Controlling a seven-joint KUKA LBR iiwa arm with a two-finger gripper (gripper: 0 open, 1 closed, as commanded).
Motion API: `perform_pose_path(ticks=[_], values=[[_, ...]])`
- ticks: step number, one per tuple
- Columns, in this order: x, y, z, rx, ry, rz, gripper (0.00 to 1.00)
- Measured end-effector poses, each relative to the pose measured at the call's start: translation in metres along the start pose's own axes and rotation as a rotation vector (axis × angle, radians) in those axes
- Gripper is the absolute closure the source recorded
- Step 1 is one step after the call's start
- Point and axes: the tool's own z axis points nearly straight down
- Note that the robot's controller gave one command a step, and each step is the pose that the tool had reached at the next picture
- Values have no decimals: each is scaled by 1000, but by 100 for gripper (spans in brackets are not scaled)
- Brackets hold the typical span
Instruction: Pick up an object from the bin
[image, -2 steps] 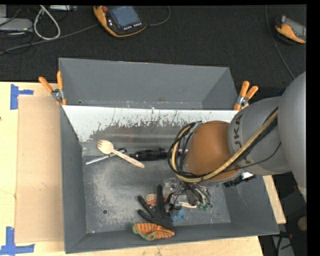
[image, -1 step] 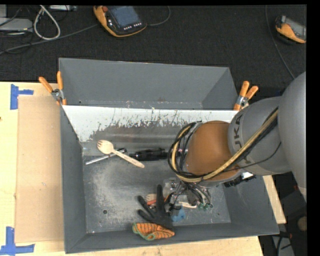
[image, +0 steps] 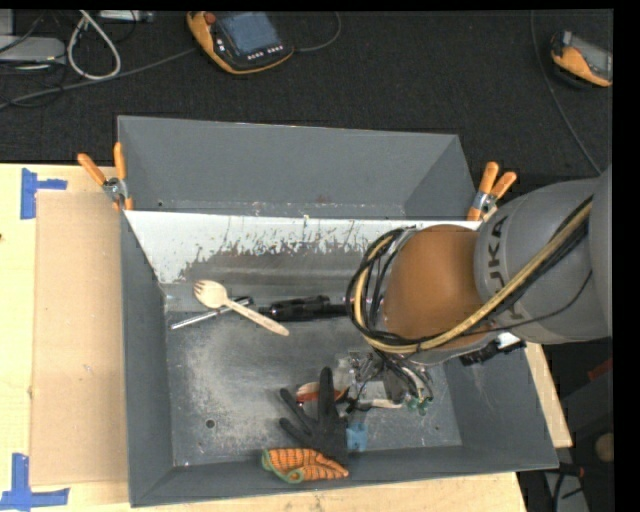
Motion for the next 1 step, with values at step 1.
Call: perform_pose_path(ticks=[1], values=[[0,0,-30,0,-1,0,100]])
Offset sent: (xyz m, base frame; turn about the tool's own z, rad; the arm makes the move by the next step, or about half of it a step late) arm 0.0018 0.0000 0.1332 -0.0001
